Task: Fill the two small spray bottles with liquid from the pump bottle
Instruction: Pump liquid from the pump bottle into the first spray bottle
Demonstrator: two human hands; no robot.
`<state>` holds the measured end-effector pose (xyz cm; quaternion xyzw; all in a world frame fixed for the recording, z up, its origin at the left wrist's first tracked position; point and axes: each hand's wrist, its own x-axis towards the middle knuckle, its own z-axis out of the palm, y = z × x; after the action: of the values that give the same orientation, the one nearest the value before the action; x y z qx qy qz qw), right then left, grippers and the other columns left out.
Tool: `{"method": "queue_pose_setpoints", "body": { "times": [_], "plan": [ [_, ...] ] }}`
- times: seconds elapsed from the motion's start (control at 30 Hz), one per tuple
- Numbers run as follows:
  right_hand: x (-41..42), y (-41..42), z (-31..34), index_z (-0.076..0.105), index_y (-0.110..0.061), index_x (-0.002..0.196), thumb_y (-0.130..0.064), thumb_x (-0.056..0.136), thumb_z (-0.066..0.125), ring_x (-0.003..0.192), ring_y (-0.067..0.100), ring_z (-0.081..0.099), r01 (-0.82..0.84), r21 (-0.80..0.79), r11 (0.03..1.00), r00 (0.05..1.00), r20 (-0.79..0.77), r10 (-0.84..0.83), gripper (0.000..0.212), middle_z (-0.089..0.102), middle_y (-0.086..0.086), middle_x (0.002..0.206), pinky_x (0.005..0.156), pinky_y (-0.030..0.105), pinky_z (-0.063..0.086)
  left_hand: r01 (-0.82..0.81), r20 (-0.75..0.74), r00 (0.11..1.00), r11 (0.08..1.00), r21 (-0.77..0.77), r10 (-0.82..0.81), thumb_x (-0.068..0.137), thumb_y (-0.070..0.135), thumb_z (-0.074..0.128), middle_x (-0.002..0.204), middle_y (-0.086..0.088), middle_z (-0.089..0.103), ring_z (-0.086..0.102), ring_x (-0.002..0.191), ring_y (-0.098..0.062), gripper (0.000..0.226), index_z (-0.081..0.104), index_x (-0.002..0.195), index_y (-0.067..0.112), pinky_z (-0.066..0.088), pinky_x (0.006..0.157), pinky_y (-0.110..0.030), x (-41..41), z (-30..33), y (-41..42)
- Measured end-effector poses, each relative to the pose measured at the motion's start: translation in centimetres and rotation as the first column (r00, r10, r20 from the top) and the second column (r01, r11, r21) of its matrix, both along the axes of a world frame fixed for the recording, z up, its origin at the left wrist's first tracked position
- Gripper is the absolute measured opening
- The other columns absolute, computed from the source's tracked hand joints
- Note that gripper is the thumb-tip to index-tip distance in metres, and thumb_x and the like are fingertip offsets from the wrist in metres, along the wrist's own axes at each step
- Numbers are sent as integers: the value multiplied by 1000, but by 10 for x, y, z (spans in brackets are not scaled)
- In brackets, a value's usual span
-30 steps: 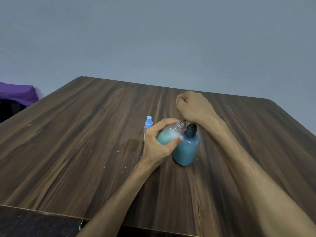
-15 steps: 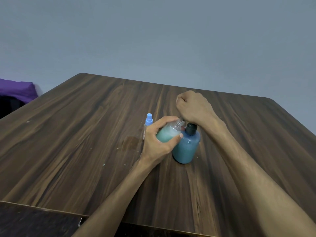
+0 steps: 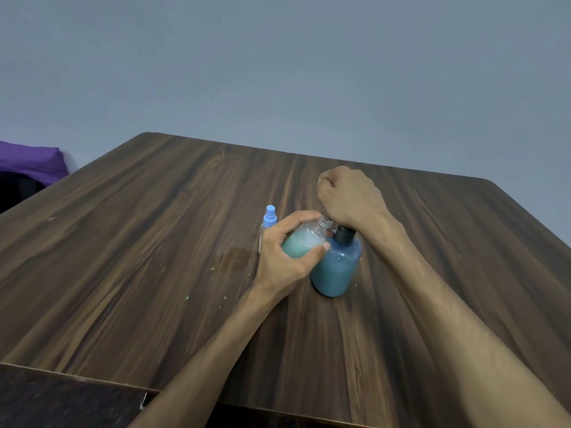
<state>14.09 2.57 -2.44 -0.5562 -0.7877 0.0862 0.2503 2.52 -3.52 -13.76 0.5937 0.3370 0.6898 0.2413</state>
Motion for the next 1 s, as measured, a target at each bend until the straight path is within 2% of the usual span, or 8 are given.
{"method": "queue_pose_setpoints", "body": {
  "times": [0.17, 0.27, 0.37, 0.47, 0.63, 0.73, 0.87, 1.0],
  "plan": [
    [3, 4, 4, 41, -14, 62, -12, 90, 44, 62, 25, 43, -2, 30, 1000, 999, -45, 3, 29, 48, -3, 58, 56, 35, 28, 23, -6, 1000, 1000, 14, -23, 79, -6, 80, 105, -8, 77, 76, 99, -22, 40, 70, 115, 7, 59, 89, -31, 0, 0, 0],
    [0, 2, -2, 47, -15, 61, -13, 90, 44, 68, 29, 49, 9, -42, 999, 1000, 10, -8, 29, 52, -2, 60, 56, 34, 30, 12, -4, 1000, 1000, 11, -12, 76, -5, 80, 105, 4, 77, 75, 97, -12, 44, 69, 113, 17, 56, 88, -23, 1, 4, -2],
    [1, -1, 4, 46, -15, 62, -14, 91, 44, 68, 29, 51, 8, 10, 1000, 1000, 21, -8, 29, 52, -2, 62, 57, 34, 31, 19, 7, 1000, 1000, 20, -20, 78, -3, 81, 107, 3, 78, 76, 99, -18, 47, 69, 115, 24, 58, 87, -27, 0, 3, -2],
    [2, 0, 5, 43, -14, 62, -14, 91, 44, 67, 29, 57, 6, 60, 998, 1000, -20, -5, 29, 51, -2, 60, 59, 35, 34, 30, -1, 1000, 999, 21, -30, 79, -3, 80, 106, -7, 78, 76, 100, -26, 44, 69, 116, 19, 60, 88, -33, -1, 1, -1],
    [1, -3, 2, 46, -14, 63, -13, 91, 44, 60, 22, 46, 18, 34, 999, 1000, 2, -18, 28, 52, -2, 61, 57, 35, 31, 15, -4, 1000, 1000, 22, -15, 78, -4, 81, 105, 1, 77, 75, 96, -13, 42, 69, 114, 15, 56, 86, -22, 0, 2, -2],
    [2, -2, 4, 41, -14, 61, -13, 90, 44, 63, 27, 45, 17, 63, 998, 999, -37, -15, 30, 49, -3, 59, 58, 36, 30, 27, 1, 1000, 999, 23, -27, 78, -6, 80, 105, 8, 77, 75, 96, -10, 43, 70, 113, 17, 55, 86, -21, 1, 3, -1],
    [0, -4, 3, 45, -14, 62, -13, 90, 44, 71, 32, 50, 17, 23, 1000, 1000, 19, -17, 28, 53, -1, 63, 61, 36, 32, 7, -2, 1000, 1000, 9, -7, 77, -7, 81, 104, 10, 77, 74, 95, -8, 44, 70, 113, 14, 55, 85, -19, 0, 2, -2],
    [1, -2, 3, 44, -14, 62, -14, 90, 44, 69, 30, 48, 12, 29, 1000, 1000, -12, -11, 29, 52, -2, 62, 61, 36, 33, 12, -2, 1000, 1000, 6, -12, 77, -9, 81, 105, 1, 77, 75, 97, -11, 44, 70, 113, 14, 56, 86, -22, 1, 1, -1]
  ]
}}
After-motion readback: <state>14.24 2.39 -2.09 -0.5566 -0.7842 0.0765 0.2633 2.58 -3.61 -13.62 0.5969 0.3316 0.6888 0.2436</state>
